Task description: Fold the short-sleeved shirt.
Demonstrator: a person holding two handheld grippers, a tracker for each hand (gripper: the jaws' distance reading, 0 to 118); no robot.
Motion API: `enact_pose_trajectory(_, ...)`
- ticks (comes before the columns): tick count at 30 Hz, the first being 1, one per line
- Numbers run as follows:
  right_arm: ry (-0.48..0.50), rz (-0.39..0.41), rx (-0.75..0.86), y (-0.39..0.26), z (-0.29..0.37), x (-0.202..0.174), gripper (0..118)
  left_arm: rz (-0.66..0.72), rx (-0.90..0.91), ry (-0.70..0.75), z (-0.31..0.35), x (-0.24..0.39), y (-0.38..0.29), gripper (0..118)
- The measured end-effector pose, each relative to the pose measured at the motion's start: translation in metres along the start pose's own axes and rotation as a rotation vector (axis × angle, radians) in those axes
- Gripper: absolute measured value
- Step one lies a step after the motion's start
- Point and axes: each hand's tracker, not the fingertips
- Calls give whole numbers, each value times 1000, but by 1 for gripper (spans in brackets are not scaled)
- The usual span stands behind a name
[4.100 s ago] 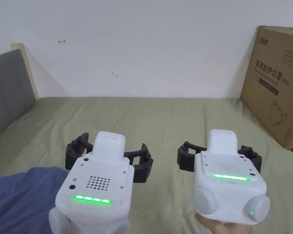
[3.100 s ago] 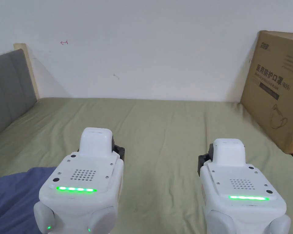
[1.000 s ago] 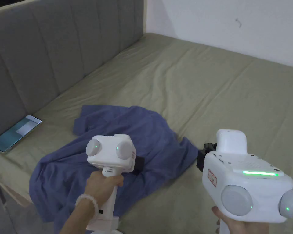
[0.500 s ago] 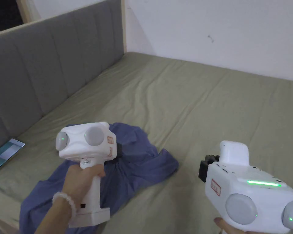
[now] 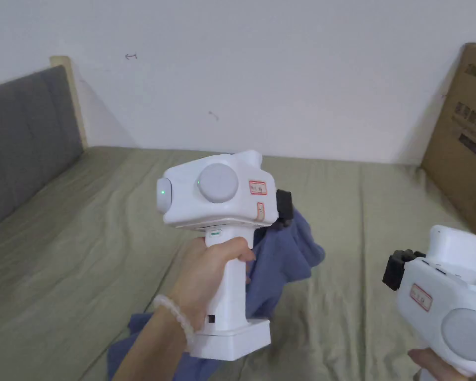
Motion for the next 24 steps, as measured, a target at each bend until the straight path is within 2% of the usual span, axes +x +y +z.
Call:
enact_pose_trajectory(1,-33,0,8,2,5,10,0,4,-40,-47,-11,12,-7,5)
enact_pose_trajectory(3,-84,6,19,3,12,30,0,-111,-89,-120,-45,36,-33,5)
enact_pose_trajectory(5,-107,-12,7,0,17,45,0,-167,-184,-15,-78,52,-64,5)
enact_pose_trajectory(7,-114,-26,-12,-8,18,56,0,-204,-277,10,-117,53,-99,5)
enact_pose_trajectory(10,-160,-22,-64,-21,14,64,0,-139,-532,55,-174,36,-160,5)
enact_pose_trajectory(12,-166,-18,-90,-31,8,66,0,-130,-627,76,-194,20,-201,5)
enact_pose_trajectory(14,-163,-20,-127,-39,2,67,0,-203,-644,142,-198,11,-227,5)
enact_pose_trajectory(16,-160,-20,-155,-46,-5,65,0,-231,-568,107,-192,8,-231,6)
enact_pose_trajectory(17,-159,-19,-167,-49,-8,63,0,-210,-578,108,-187,8,-227,11)
enact_pose_trajectory(19,-150,-25,-182,-54,-13,58,0,-163,-597,99,-186,9,-215,42)
enact_pose_trajectory(20,-134,-32,-194,-55,-16,55,0,-172,-591,88,-186,8,-210,67)
enact_pose_trajectory(21,-120,-31,-202,-56,-17,52,0,-175,-586,84,-181,9,-203,98)
enact_pose_trajectory(22,-109,-23,-203,-56,-17,49,0,-180,-582,83,-177,9,-200,108)
enact_pose_trajectory(24,-90,17,-205,-58,-19,41,0,-181,-537,102,-163,6,-190,107)
